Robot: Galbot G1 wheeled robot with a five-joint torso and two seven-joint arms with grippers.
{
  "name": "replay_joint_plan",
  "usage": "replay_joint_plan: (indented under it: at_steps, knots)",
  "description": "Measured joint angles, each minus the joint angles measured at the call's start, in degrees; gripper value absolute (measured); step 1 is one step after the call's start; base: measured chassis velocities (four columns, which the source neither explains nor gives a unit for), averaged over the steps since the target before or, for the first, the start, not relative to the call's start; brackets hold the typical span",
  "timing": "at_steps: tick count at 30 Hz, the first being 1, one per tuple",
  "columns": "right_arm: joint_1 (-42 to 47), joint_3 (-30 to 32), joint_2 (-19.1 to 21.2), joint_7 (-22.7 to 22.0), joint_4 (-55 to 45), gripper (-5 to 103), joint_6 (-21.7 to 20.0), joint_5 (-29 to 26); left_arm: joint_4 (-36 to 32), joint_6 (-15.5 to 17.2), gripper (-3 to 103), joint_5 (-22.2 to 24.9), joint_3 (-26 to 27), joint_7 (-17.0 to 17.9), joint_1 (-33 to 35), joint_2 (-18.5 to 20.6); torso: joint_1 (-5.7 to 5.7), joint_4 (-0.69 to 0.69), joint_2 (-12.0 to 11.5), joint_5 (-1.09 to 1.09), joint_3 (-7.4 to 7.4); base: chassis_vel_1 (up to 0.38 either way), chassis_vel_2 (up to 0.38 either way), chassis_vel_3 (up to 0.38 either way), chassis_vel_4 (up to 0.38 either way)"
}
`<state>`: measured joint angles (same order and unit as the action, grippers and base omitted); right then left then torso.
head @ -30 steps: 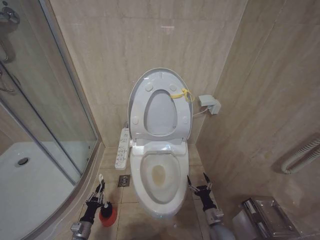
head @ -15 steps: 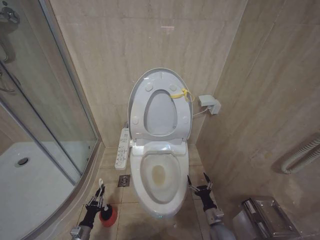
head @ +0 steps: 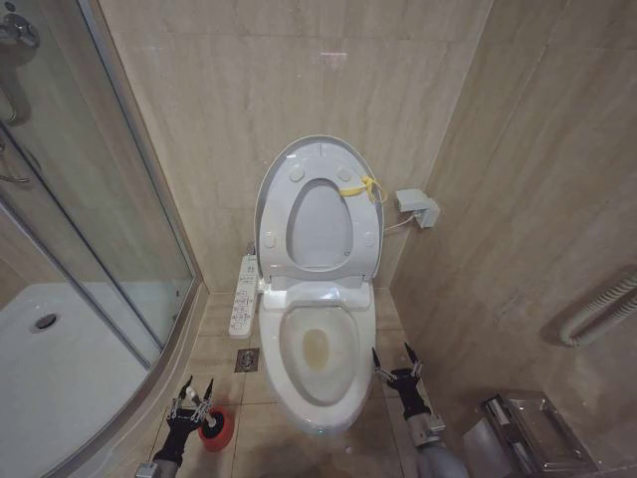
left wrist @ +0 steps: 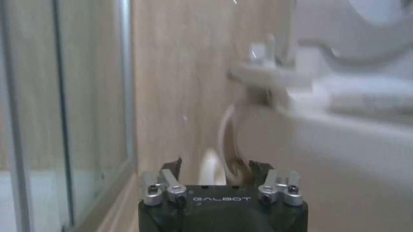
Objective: Open the toilet lid, clean the toilet bowl with a toilet brush, close the toilet lid, and flush.
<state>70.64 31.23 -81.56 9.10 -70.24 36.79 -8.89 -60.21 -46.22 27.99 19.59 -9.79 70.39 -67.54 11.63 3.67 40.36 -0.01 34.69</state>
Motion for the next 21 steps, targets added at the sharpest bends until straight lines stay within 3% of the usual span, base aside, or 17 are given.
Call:
replay_joint_plan:
  at_steps: [3, 4, 6, 7, 9, 10, 12, 13, 17, 18, 21]
  knots:
    - [0.0, 0.0, 0.0, -0.1, -0.2, 100, 0.0, -0.2, -2.1, 0.7, 52, 0.3, 0.2, 1.1, 0.6, 0.1, 0.0, -0.02, 0.0, 0.0, 0.0, 0.0, 0.0, 0.0, 0.0]
    - [0.0, 0.0, 0.1, -0.3, -0.7, 100, 0.0, -0.7, -8.1, 3.1, 79, 1.2, 0.5, 3.9, 1.9, 0.4, 0.0, -0.02, 0.0, 0.01, 0.0, 0.0, 0.0, 0.0, 0.0]
    - [0.3, -0.2, 0.9, -1.1, -2.6, 100, -0.2, -1.8, -21.0, 10.7, 79, 3.0, 0.7, 10.3, 3.7, 2.2, 0.0, -0.01, 0.0, 0.01, 0.0, 0.0, 0.0, 0.0, 0.0]
    - [0.3, -0.2, 0.9, -1.1, -2.6, 100, -0.2, -1.8, -21.0, 10.7, 79, 3.0, 0.7, 10.3, 3.7, 2.2, 0.0, -0.01, 0.0, 0.01, 0.0, 0.0, 0.0, 0.0, 0.0]
    - [1.3, -0.9, 1.5, -1.9, -5.3, 100, -0.6, -2.5, -30.7, 15.6, 79, 4.1, 0.7, 13.6, 4.4, 5.2, 0.0, 0.04, 0.0, 0.03, 0.0, 0.0, 0.0, 0.0, 0.0]
    - [1.5, -1.1, 1.5, -2.2, -6.4, 100, -0.7, -2.6, -33.6, 17.2, 100, 4.6, 0.6, 14.5, 4.9, 6.4, 0.0, 0.03, 0.0, 0.03, 0.0, 0.0, 0.0, 0.0, 0.0]
    - [1.3, -1.4, 1.5, -3.4, -8.7, 100, -1.2, -2.6, -40.3, 21.2, 100, 5.6, 0.6, 17.7, 6.8, 8.7, 0.0, 0.01, 0.0, 0.02, 0.0, 0.0, 0.0, 0.0, 0.0]
    - [1.3, -1.4, 1.5, -3.4, -8.7, 100, -1.2, -2.6, -40.3, 21.2, 100, 5.6, 0.6, 17.7, 6.8, 8.7, 0.0, 0.01, 0.0, 0.02, 0.0, 0.0, 0.0, 0.0, 0.0]
    - [0.0, -2.4, 2.4, -6.1, -12.4, 100, -3.3, -3.2, -49.4, 29.1, 100, 5.8, 2.2, 24.8, 10.7, 10.5, 0.0, -0.01, 0.0, 0.01, 0.0, 0.0, 0.0, 0.0, 0.0]
    - [0.0, -2.4, 2.4, -6.1, -12.4, 100, -3.3, -3.2, -49.4, 29.1, 100, 5.8, 2.2, 24.8, 10.7, 10.5, 0.0, -0.01, 0.0, 0.01, 0.0, 0.0, 0.0, 0.0, 0.0]
    - [-1.0, -4.4, 4.7, -7.1, -17.3, 100, -6.4, -6.2, -56.9, 36.0, 100, 6.7, 6.2, 27.9, 14.8, 11.2, 0.0, 0.01, 0.0, 0.0, 0.0, 0.0, 0.0, 0.0, 0.0]
